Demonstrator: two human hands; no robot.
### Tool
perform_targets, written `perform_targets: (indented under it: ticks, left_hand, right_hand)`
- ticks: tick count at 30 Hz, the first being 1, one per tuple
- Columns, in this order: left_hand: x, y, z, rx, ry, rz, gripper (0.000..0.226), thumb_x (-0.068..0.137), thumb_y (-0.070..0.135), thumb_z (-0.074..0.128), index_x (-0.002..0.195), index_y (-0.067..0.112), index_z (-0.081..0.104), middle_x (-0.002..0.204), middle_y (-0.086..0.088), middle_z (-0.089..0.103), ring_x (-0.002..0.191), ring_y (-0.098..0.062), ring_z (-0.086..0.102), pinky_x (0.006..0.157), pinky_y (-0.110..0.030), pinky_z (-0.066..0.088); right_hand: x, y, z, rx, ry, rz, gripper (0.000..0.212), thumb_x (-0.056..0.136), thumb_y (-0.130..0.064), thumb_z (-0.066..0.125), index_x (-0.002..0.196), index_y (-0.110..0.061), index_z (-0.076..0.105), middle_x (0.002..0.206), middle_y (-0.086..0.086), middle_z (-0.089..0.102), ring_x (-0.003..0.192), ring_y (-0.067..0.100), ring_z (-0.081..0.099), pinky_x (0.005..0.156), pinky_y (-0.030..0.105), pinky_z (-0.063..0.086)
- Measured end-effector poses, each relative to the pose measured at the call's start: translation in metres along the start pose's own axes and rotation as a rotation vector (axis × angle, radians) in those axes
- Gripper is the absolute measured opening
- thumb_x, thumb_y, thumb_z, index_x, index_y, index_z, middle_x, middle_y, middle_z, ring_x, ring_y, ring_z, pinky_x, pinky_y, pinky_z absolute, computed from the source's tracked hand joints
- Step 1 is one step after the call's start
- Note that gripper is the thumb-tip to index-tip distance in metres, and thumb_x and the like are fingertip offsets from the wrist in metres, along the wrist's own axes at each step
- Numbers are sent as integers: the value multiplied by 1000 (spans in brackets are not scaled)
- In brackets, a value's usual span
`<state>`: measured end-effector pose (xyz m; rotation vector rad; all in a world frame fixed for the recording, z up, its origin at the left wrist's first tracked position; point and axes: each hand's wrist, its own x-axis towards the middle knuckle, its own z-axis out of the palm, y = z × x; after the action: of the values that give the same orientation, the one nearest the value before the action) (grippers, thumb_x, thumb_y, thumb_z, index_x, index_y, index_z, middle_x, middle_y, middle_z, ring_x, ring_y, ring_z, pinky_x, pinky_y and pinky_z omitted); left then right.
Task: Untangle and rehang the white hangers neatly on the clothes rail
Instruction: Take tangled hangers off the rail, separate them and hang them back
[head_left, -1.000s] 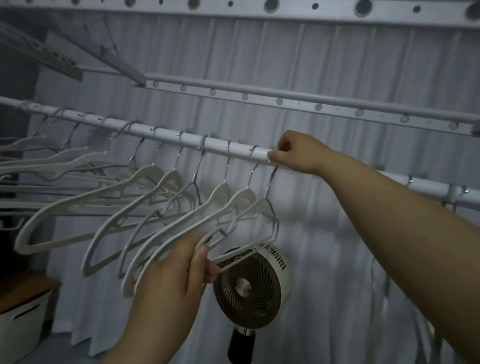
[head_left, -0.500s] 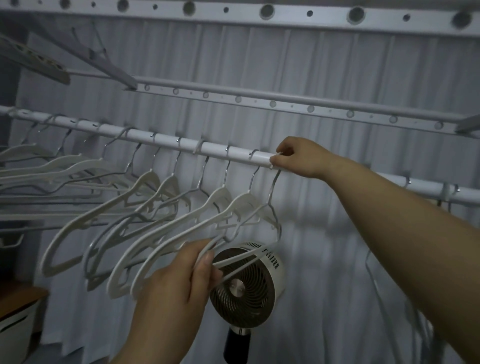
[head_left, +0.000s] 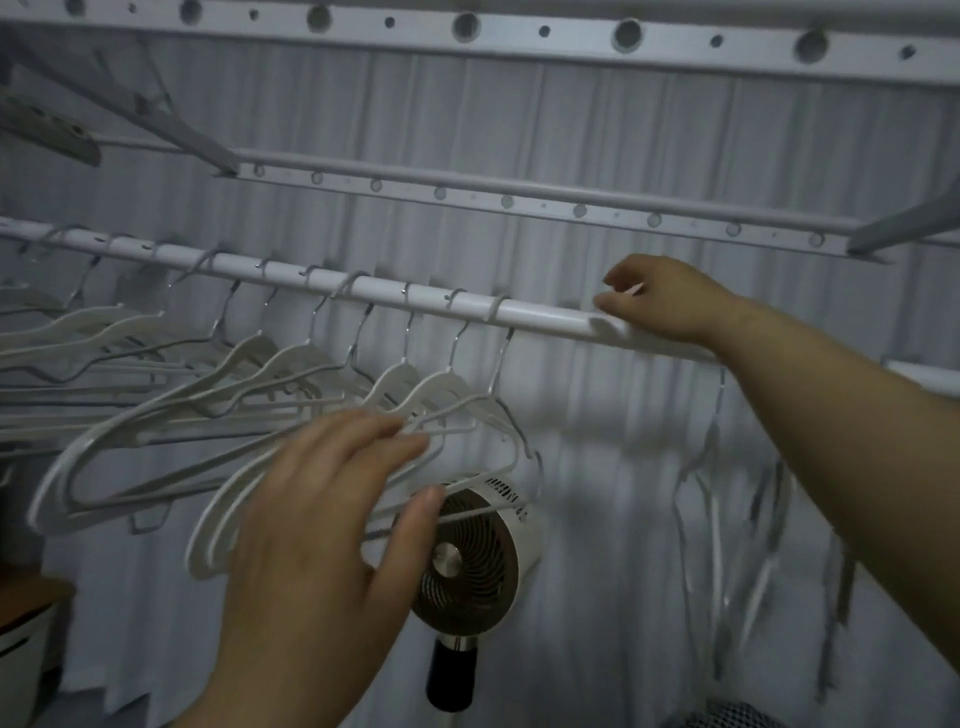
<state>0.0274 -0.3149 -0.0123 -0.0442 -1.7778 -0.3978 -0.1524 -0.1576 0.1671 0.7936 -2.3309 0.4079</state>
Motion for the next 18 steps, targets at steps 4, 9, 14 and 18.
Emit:
perform_targets:
  ticks: [4, 9, 14, 18]
  left_hand:
    - [-10, 31, 24, -330, -198, -131, 37, 69, 53, 39, 97, 38, 58, 86, 39, 55, 96, 23, 43, 87, 6, 27]
    - [-25, 78, 55, -404, -471, -195, 69, 33, 97, 20, 89, 62, 37, 95, 53, 43, 97, 34, 33, 84, 5, 31]
    - [-28, 105, 80, -426, -493, -221, 64, 58, 78, 45, 114, 46, 45, 93, 38, 46, 90, 23, 43, 77, 1, 36]
    - [-27, 107, 92, -560, -535, -363, 15, 74, 53, 59, 85, 49, 49, 88, 26, 58, 95, 6, 57, 90, -19, 46]
  right_hand:
    - [-21, 34, -19, -46, 8, 67, 38, 88, -29, 55, 120, -9, 56, 129, 11, 57, 118, 27, 52, 98, 33, 38]
    - [-46, 67, -37, -76, -27, 134, 40, 91, -28, 52, 123, -5, 53, 129, 14, 54, 119, 30, 50, 97, 35, 38]
    - [-60, 81, -40, -88, -74, 146, 36, 91, -27, 52, 119, -4, 56, 124, 17, 56, 113, 30, 52, 92, 33, 40]
    - [-61, 86, -38, -89, -61, 125, 36, 91, -25, 53, 120, -6, 54, 125, 14, 55, 113, 29, 51, 92, 33, 39]
